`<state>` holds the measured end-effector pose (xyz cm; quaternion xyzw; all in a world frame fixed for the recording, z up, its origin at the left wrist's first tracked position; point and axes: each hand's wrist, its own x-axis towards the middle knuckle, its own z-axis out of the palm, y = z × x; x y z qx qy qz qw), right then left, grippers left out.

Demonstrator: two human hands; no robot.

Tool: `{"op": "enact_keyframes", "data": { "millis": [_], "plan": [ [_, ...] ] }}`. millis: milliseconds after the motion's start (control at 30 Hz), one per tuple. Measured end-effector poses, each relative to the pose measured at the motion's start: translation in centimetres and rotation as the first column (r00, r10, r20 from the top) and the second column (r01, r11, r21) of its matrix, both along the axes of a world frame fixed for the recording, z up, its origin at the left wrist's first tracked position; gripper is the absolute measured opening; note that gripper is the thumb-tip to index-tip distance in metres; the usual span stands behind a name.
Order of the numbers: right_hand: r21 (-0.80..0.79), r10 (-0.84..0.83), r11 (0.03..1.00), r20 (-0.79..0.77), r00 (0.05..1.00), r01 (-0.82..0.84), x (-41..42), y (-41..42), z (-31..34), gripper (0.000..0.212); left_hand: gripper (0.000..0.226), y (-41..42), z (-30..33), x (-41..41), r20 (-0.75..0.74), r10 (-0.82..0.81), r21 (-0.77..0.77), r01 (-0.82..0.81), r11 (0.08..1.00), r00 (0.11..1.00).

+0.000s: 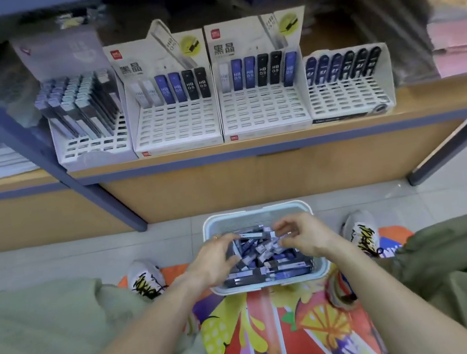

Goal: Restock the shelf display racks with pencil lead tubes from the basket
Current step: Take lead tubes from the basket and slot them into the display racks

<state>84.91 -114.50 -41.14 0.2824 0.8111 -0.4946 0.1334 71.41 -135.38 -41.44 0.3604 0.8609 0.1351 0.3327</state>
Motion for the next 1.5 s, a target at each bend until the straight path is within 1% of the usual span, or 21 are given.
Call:
{"op": "enact_keyframes", "data": {
  "millis": [100, 167, 267, 333, 400, 467, 567, 633, 767, 867, 933, 1133, 1233, 1300, 1400, 1500],
  "plan": [
    [-0.006, 0.06, 0.998, 0.052, 0.997, -0.06, -1.2, -1.5, -1.3, 0.03, 0.054, 0.2, -1.1, -0.5, 0.003, 0.036, -0.029, -0.036, 0.999, 0.999],
    [0.001, 0.152, 0.988, 0.117, 0.982, -0.153, -2.1, -2.7, -2.7, 0.034, 0.055, 0.2, -2.6, -0.5, 0.023, 0.037, -0.065, -0.035, 0.997, 0.999],
    [0.034, 0.304, 0.947, 0.221, 0.927, -0.319, -3.1, -3.9, -4.5, 0.04, 0.051, 0.4, -4.7, 0.0, 0.06, -0.018, -0.107, 0.024, 0.994, 0.998],
    [0.045, 0.38, 0.913, 0.265, 0.886, -0.405, -3.5, -4.4, -5.2, 0.041, 0.048, 0.9, -5.7, 0.3, 0.1, -0.055, -0.13, 0.068, 0.989, 0.993],
    [0.063, 0.43, 0.881, 0.306, 0.849, -0.469, -3.8, -4.6, -5.9, 0.04, 0.047, 1.4, -6.5, 0.6, 0.142, -0.091, -0.165, 0.114, 0.98, 0.986],
    [0.063, 0.449, 0.865, 0.34, 0.826, -0.497, -3.8, -4.7, -6.6, 0.045, 0.048, 1.6, -7.5, 0.5, 0.183, -0.116, -0.206, 0.153, 0.966, 0.976],
    [0.046, 0.456, 0.861, 0.374, 0.808, -0.507, -3.6, -4.5, -7.3, 0.056, 0.047, 1.8, -8.6, 0.3, 0.243, -0.159, -0.267, 0.223, 0.938, 0.957],
    [0.052, 0.465, 0.853, 0.38, 0.8, -0.52, -3.5, -4.5, -7.5, 0.057, 0.048, 2.0, -8.9, 0.3, 0.259, -0.184, -0.272, 0.255, 0.928, 0.948],
    [0.05, 0.475, 0.844, 0.391, 0.788, -0.534, -3.7, -4.4, -7.5, 0.049, 0.047, 2.5, -9.6, 0.0, 0.254, -0.233, -0.296, 0.305, 0.905, 0.939],
    [0.002, 0.502, 0.837, 0.397, 0.769, -0.548, -4.0, -4.2, -7.2, 0.036, 0.048, 3.0, -9.7, -0.1, 0.235, -0.297, -0.341, 0.365, 0.866, 0.925],
    [-0.012, 0.514, 0.831, 0.403, 0.758, -0.557, -4.2, -4.2, -7.1, 0.035, 0.051, 3.2, -9.6, -0.1, 0.241, -0.319, -0.354, 0.389, 0.85, 0.917],
    [-0.052, 0.523, 0.829, 0.426, 0.738, -0.557, -4.3, -4.0, -7.0, 0.047, 0.055, 2.7, -9.7, -0.6, 0.295, -0.294, -0.345, 0.388, 0.855, 0.909],
    [-0.106, 0.497, 0.858, 0.417, 0.761, -0.503, -4.3, -3.9, -6.8, 0.047, 0.053, 2.5, -9.7, -0.7, 0.318, -0.267, -0.32, 0.368, 0.873, 0.91],
    [-0.163, 0.475, 0.878, 0.418, 0.775, -0.45, -4.5, -3.6, -6.6, 0.048, 0.055, 2.3, -9.6, -0.7, 0.337, -0.245, -0.31, 0.353, 0.883, 0.909],
    [-0.256, 0.462, 0.886, 0.406, 0.788, -0.387, -4.4, -3.3, -6.7, 0.064, 0.052, 2.1, -9.7, -0.6, 0.337, -0.227, -0.299, 0.332, 0.894, 0.914],
    [-0.272, 0.431, 0.898, 0.39, 0.814, -0.345, -4.0, -3.4, -7.1, 0.071, 0.048, 2.3, -9.5, -0.6, 0.385, -0.161, -0.287, 0.284, 0.915, 0.909]
  ]
}}
